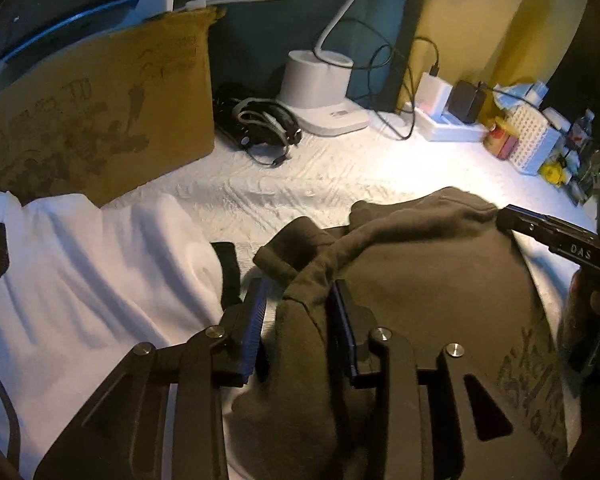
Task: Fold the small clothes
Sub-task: 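Open both grippers and release the folded brown shirt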
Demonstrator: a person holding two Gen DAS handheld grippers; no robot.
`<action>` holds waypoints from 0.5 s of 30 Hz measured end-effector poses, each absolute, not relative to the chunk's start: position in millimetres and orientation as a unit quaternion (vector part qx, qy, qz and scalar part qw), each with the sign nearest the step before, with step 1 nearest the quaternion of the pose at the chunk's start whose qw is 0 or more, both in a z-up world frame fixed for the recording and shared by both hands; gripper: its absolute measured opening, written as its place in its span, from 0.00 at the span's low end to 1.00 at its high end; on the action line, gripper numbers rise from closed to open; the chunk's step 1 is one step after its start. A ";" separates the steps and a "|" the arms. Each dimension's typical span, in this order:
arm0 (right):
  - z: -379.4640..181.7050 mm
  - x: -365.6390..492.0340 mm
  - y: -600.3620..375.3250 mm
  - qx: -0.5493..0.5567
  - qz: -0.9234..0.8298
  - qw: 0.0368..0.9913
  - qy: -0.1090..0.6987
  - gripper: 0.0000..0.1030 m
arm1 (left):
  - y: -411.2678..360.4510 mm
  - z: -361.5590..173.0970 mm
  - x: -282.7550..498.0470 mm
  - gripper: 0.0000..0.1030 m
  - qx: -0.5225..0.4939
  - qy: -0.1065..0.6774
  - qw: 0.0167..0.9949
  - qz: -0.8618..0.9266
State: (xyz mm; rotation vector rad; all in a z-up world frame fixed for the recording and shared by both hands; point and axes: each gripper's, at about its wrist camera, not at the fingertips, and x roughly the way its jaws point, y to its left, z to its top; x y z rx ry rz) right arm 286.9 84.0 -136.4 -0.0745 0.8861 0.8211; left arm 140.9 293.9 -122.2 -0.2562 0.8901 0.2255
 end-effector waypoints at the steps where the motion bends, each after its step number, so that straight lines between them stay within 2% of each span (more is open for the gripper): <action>1: -135.7 286.7 86.6 -0.049 0.381 0.828 0.408 0.37 | 292.0 -120.4 140.5 0.32 -0.123 0.426 0.890 0.103; 7: -156.1 296.3 101.6 -0.078 0.382 0.814 0.431 0.37 | 292.2 -130.7 143.9 0.32 -0.126 0.438 0.885 0.095; 9: -156.0 296.6 104.1 -0.084 0.382 0.815 0.427 0.37 | 298.5 -133.6 143.3 0.38 -0.142 0.439 0.881 0.099; 15: -154.6 294.6 107.8 -0.097 0.372 0.826 0.413 0.37 | 299.6 -128.8 139.3 0.38 -0.146 0.428 0.884 0.120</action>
